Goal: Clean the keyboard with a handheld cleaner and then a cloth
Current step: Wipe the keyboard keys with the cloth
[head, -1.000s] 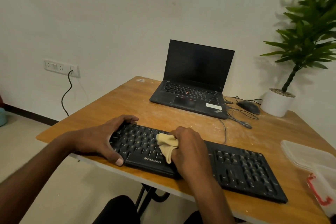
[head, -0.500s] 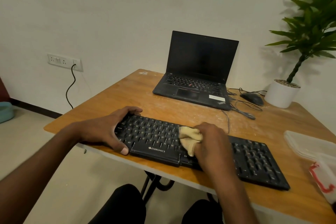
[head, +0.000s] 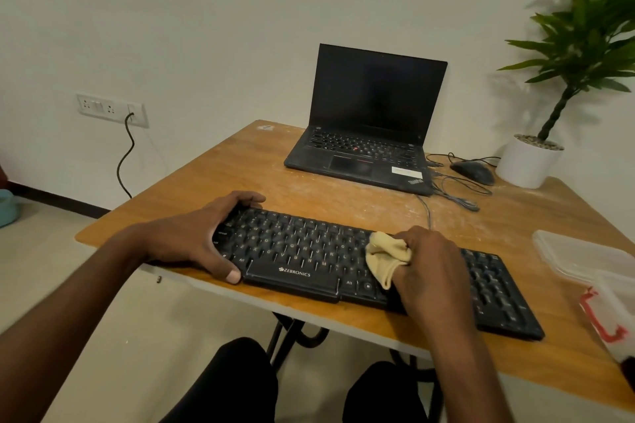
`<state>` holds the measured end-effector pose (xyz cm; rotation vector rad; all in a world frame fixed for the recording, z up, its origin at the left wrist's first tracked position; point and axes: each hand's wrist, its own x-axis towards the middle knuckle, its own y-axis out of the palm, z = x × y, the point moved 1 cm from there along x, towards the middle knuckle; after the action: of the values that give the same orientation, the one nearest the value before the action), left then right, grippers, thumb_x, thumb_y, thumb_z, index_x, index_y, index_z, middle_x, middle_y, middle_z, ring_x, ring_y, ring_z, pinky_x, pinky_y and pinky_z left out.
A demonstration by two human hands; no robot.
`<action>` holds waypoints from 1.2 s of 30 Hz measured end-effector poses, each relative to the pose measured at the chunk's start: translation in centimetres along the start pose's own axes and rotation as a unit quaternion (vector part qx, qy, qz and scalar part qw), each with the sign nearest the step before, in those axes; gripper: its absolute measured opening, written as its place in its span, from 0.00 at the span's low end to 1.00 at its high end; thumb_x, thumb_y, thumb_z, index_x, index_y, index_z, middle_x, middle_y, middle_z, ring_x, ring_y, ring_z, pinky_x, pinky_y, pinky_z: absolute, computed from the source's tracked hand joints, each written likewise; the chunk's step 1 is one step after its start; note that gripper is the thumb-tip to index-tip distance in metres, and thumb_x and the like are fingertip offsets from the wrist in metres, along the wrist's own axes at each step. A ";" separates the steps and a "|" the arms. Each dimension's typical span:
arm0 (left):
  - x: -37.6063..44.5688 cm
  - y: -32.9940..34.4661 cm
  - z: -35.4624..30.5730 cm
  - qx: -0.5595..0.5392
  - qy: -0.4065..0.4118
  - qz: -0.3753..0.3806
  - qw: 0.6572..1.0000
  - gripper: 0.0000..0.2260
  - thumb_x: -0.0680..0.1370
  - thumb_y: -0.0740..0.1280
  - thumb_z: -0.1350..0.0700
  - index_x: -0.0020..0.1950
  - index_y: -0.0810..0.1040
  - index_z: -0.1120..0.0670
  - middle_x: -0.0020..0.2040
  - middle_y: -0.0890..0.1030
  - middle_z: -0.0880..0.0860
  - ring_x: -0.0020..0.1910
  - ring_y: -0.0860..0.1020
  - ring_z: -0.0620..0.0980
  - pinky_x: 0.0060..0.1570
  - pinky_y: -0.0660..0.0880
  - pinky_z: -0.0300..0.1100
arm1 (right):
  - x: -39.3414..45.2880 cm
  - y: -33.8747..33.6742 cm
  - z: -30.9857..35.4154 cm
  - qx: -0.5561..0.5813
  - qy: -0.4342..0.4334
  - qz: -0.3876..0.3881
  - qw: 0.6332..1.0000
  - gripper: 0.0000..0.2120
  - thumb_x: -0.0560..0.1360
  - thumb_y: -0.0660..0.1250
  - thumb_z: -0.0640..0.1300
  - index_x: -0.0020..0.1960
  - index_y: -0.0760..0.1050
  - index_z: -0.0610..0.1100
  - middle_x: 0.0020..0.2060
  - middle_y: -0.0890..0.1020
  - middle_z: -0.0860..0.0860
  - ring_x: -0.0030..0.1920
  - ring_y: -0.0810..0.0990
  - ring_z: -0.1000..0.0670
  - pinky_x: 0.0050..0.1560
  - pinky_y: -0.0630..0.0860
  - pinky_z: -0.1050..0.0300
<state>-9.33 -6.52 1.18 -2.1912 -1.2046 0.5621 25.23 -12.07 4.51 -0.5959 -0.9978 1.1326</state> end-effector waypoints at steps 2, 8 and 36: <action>-0.1 0.1 -0.2 0.001 -0.003 -0.001 1.000 0.55 0.59 0.85 0.38 0.77 0.55 0.27 0.75 0.64 0.33 0.69 0.71 0.33 0.66 0.76 0.39 | 0.1 1.3 1.2 0.009 -0.014 -0.004 1.000 0.14 0.73 0.72 0.38 0.56 0.83 0.50 0.45 0.81 0.52 0.42 0.77 0.52 0.37 0.75 0.54; -0.2 0.1 -0.5 -0.003 -0.003 -0.002 1.000 0.55 0.59 0.84 0.39 0.78 0.55 0.28 0.75 0.64 0.35 0.68 0.71 0.32 0.63 0.76 0.34 | 0.0 4.5 5.6 0.040 -0.082 0.013 0.996 0.21 0.73 0.70 0.35 0.63 0.80 0.49 0.50 0.78 0.53 0.45 0.69 0.55 0.41 0.68 0.60; 0.0 0.0 0.1 0.002 0.009 -0.001 1.000 0.55 0.58 0.84 0.37 0.77 0.55 0.27 0.74 0.66 0.33 0.68 0.71 0.32 0.65 0.74 0.37 | -1.5 0.0 0.8 -0.019 0.068 -0.031 0.997 0.15 0.71 0.69 0.32 0.56 0.82 0.42 0.44 0.77 0.48 0.41 0.72 0.49 0.32 0.63 0.59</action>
<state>-9.42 -6.43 1.09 -2.1863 -1.1962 0.5431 24.44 -13.58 4.38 -0.6594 -0.9166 1.0071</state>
